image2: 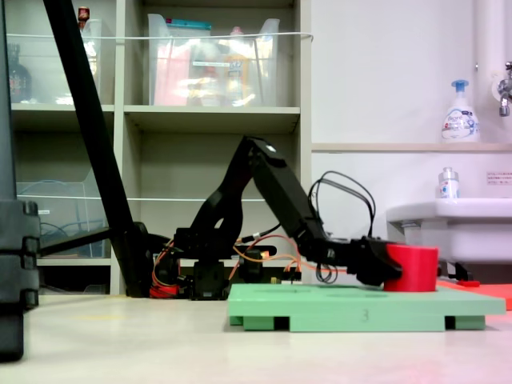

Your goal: Put the cylinder block into the corresponding hole

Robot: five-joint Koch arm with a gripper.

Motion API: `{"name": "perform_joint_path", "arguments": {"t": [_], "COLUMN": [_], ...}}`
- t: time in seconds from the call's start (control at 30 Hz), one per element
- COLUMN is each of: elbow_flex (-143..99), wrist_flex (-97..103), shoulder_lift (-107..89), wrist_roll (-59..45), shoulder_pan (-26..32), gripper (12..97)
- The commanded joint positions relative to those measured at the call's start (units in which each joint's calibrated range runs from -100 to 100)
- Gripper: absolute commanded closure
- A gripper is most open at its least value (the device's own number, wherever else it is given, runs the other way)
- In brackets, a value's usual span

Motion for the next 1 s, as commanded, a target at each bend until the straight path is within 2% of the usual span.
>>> {"name": "perform_joint_path", "arguments": {"t": [0.0, 0.27, 0.43, 0.8, 0.87, 0.97], "elbow_flex": [4.10, -1.49, -9.66, -24.82, -25.52, -27.21], "wrist_flex": [0.75, 1.81, 3.06, -2.72, -8.78, -24.67], "shoulder_lift": [0.05, -4.84, -13.50, -60.01, -70.76, -92.83], "wrist_roll": [0.00, 0.00, -0.10, -5.81, -9.04, -18.51], "shoulder_pan": [0.34, 0.54, 0.44, -2.98, -4.30, -7.03], "gripper": [70.6, 37.4, 27.7, 28.6, 37.1, 59.3]}}
